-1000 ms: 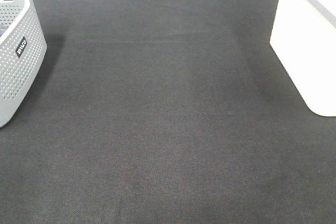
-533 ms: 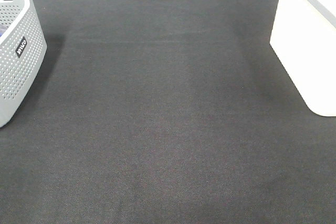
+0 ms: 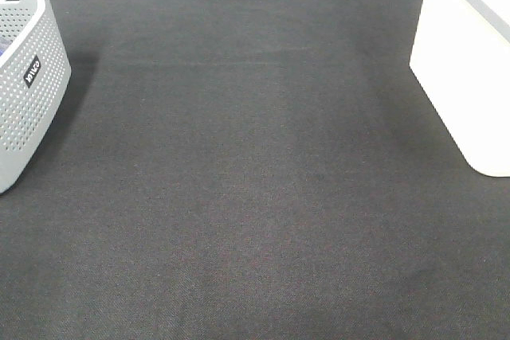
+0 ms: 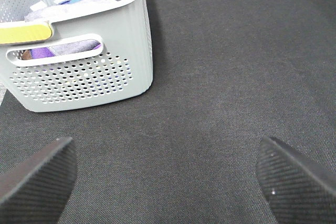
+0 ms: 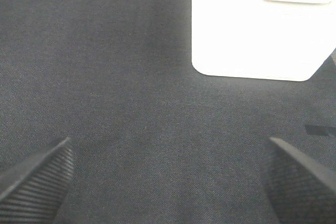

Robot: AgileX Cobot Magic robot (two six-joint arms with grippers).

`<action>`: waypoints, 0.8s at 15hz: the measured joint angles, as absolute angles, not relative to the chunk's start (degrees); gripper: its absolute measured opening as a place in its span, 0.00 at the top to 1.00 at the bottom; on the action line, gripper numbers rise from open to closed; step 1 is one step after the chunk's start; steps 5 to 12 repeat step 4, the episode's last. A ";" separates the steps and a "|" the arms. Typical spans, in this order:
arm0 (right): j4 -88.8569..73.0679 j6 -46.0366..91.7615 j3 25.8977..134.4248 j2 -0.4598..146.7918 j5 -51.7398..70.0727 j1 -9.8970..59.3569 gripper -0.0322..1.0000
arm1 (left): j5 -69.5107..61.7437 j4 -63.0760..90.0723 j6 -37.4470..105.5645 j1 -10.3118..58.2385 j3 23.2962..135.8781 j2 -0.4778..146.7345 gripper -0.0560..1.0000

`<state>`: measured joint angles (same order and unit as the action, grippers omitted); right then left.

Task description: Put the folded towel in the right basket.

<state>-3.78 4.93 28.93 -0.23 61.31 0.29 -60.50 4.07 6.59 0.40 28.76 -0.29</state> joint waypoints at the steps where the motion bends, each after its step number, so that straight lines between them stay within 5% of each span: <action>1: -3.78 4.93 28.93 -0.23 61.31 0.29 0.09 | -60.50 4.07 6.59 0.40 28.76 -0.29 0.11; 12: -3.78 4.93 28.93 -0.23 61.31 0.29 0.09 | -60.50 4.07 6.59 0.40 28.76 -0.29 0.11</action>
